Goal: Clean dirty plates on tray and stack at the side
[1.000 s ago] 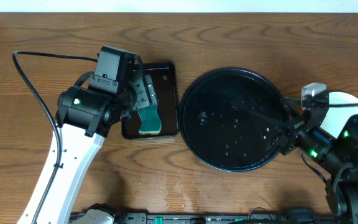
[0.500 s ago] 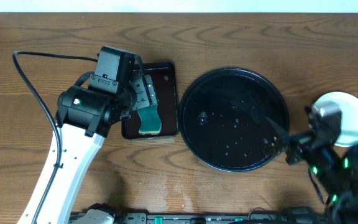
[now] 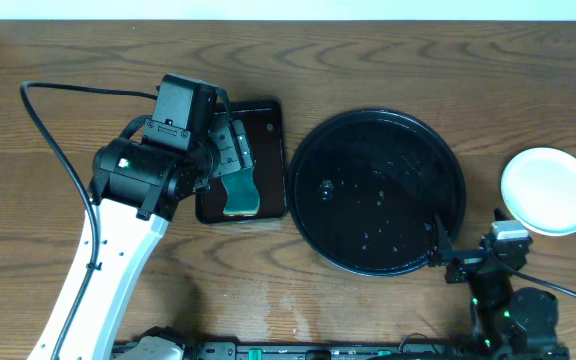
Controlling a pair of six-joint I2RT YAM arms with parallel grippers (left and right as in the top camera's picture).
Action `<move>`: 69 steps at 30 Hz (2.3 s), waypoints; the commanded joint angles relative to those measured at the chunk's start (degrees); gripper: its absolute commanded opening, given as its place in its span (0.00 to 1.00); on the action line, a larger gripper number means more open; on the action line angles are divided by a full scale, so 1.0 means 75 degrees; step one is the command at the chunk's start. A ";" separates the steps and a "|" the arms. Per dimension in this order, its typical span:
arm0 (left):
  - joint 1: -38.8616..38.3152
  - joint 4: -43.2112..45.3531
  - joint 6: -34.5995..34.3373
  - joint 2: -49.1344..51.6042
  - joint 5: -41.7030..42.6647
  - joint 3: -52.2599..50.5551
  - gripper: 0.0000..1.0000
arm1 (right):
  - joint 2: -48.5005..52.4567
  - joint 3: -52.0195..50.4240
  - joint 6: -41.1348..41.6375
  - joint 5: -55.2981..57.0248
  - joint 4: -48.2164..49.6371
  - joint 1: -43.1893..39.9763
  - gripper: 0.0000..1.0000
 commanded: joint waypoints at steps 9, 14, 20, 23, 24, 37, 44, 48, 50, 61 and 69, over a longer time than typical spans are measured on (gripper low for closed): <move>0.0026 -0.0023 0.0076 -0.0023 -0.0012 0.0099 0.83 | -0.0119 -0.1722 -0.0085 0.0163 0.2524 0.0032 0.99; 0.0026 -0.0023 0.0076 -0.0023 -0.0012 0.0099 0.83 | -0.0108 -0.1722 -0.0085 0.0157 0.2407 0.0032 0.99; 0.0026 -0.0023 0.0076 -0.0023 -0.0012 0.0099 0.83 | -0.0105 -0.1722 -0.0085 0.0157 0.2407 0.0032 0.99; 0.0026 -0.0023 0.0076 -0.0023 -0.0012 0.0099 0.83 | -0.0105 -0.1722 -0.0085 0.0157 0.2407 0.0032 0.99; 0.0026 -0.0023 0.0076 -0.0023 -0.0012 0.0099 0.83 | -0.0105 -0.1722 -0.0085 0.0157 0.2407 0.0032 0.99; 0.0026 0.0076 0.0423 -0.0580 -0.1244 -0.0192 0.83 | -0.0105 -0.1722 -0.0085 0.0157 0.2404 0.0032 0.99; 0.0350 0.2203 0.1201 -0.3110 -0.1419 -0.2553 0.84 | -0.0105 -0.1722 -0.0085 0.0157 0.2407 0.0032 0.99; 0.1154 0.3646 0.1195 -0.4899 -0.0965 -0.4436 0.83 | -0.0105 -0.1722 -0.0085 0.0157 0.2407 0.0032 0.99; 0.1580 0.4264 0.1198 -0.5694 -0.0664 -0.5292 0.83 | -0.0105 -0.1722 -0.0085 0.0157 0.2407 0.0032 0.99; 0.2186 0.6604 0.1221 -0.9550 -0.0466 -0.8854 0.84 | -0.0105 -0.1722 -0.0085 0.0157 0.2407 0.0032 0.99; 0.2206 0.7845 0.1250 -1.0145 -0.0469 -1.0008 0.83 | -0.0105 -0.1722 -0.0085 0.0157 0.2407 0.0032 0.99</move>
